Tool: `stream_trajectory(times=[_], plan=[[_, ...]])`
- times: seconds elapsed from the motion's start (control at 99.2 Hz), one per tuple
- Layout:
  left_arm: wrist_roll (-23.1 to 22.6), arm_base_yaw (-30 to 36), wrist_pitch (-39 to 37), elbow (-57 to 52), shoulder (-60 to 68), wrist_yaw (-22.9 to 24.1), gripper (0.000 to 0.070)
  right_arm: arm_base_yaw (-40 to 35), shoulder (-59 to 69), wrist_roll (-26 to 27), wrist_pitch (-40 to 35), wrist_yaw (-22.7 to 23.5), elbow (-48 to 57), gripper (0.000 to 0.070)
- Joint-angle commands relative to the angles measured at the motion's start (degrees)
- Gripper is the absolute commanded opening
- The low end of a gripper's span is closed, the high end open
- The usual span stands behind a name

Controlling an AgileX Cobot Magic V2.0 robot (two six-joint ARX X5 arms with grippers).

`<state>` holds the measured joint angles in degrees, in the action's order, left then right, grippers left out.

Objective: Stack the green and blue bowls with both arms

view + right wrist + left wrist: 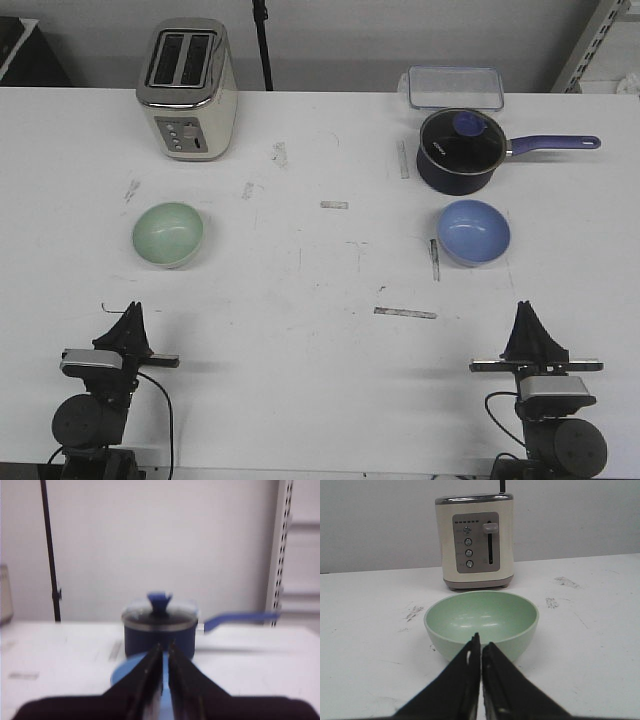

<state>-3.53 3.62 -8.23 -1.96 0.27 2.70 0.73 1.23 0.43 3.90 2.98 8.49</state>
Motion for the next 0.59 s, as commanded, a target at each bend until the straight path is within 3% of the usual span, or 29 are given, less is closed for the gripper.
stream_trajectory(times=[0.0, 0.272, 0.585], plan=[[0.1, 0.0, -0.8, 1.3, -0.1, -0.1, 0.0001, -0.1, 1.7, -1.6, 0.0, 0.0, 1.9, 0.0015], [0.1, 0.0, -0.8, 1.3, -0.1, -0.1, 0.0001, -0.1, 16.3, -2.4, -3.3, 0.0, 12.4, 0.0015], [0.1, 0.0, -0.8, 1.3, -0.1, -0.1, 0.0001, -0.1, 42.1, -2.4, -16.1, 0.0, 30.9, 0.0013]])
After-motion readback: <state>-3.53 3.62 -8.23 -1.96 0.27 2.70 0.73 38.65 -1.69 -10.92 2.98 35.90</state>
